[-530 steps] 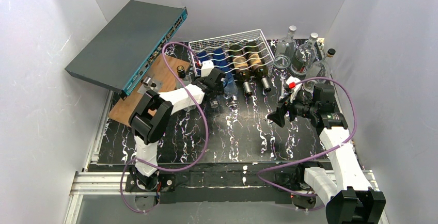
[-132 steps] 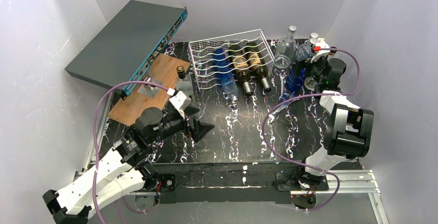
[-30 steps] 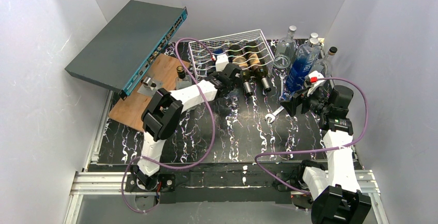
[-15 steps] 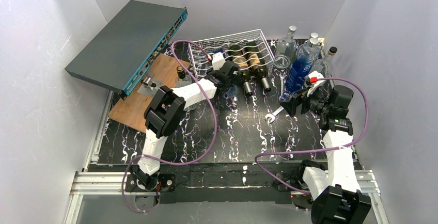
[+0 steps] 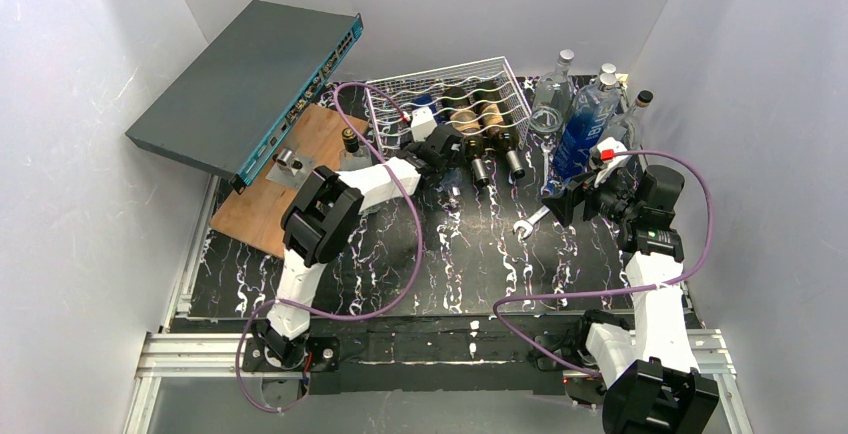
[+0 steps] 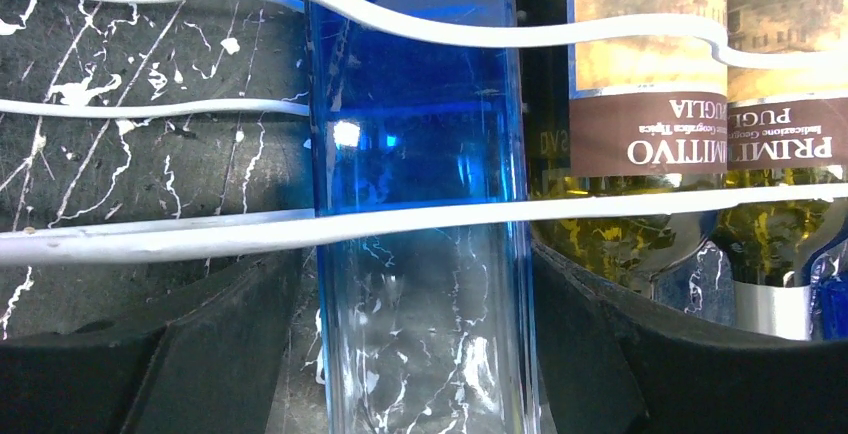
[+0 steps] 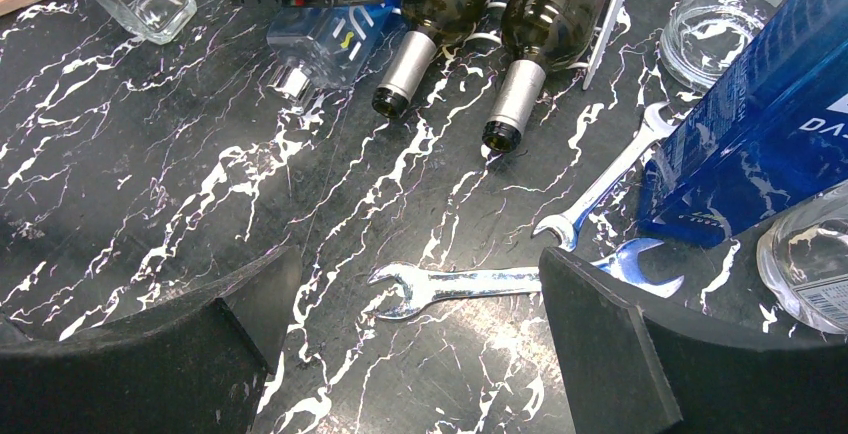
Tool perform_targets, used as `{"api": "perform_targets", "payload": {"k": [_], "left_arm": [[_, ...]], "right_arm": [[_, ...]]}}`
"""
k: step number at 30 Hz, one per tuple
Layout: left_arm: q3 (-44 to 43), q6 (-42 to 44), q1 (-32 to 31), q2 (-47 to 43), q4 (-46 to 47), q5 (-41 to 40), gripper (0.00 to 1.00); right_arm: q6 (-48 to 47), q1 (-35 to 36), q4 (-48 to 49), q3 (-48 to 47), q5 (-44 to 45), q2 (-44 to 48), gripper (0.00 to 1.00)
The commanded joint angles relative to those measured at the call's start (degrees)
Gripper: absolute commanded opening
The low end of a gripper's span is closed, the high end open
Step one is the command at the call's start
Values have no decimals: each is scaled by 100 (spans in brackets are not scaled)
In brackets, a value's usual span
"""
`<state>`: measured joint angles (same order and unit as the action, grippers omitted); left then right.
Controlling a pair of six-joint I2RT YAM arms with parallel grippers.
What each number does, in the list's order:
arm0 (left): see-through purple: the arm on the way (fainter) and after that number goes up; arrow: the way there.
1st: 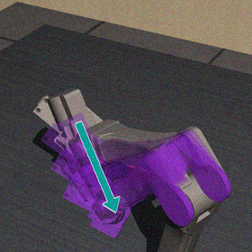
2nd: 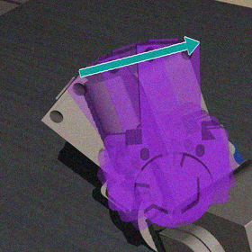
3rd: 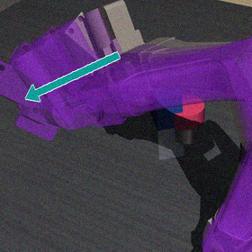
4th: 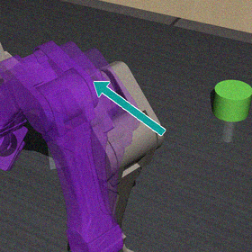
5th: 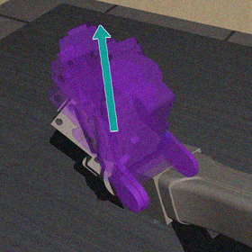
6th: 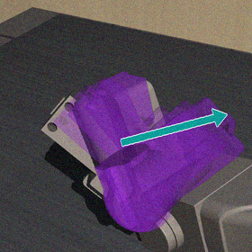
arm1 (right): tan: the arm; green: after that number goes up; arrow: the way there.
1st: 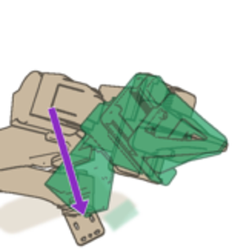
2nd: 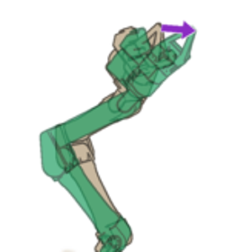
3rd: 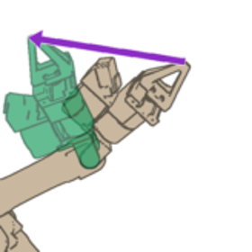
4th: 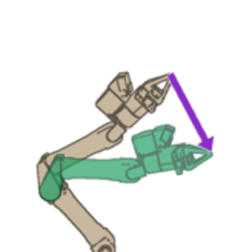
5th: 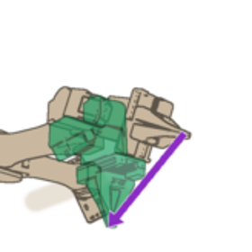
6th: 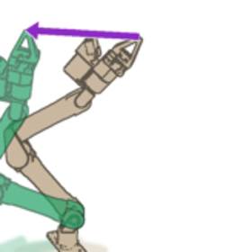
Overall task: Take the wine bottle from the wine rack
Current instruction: Pick up the wine bottle from the wine rack.
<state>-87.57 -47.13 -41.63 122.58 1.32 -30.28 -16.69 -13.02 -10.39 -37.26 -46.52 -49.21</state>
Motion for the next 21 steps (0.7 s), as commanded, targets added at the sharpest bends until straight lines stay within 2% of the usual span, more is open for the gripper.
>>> {"api": "perform_targets", "payload": {"k": [1, 9, 15, 17, 21], "left_arm": [[-73, 276, -93, 0, 70, -499, 78], [-113, 119, -100, 138, 78, -400, 77], [-102, 40, -99, 164, 103, -357, 72], [-82, 24, -95, 176, 104, -342, 68], [-53, 65, -94, 133, 122, -326, 51]], "right_arm": [[10, -21, 160, 13, -99, 81, 98], [8, -17, 160, 10, -90, 63, 98], [8, -17, 160, 13, -88, 61, 98], [8, -19, 160, 14, -81, 56, 98], [8, -17, 160, 10, -82, 57, 98]]}}
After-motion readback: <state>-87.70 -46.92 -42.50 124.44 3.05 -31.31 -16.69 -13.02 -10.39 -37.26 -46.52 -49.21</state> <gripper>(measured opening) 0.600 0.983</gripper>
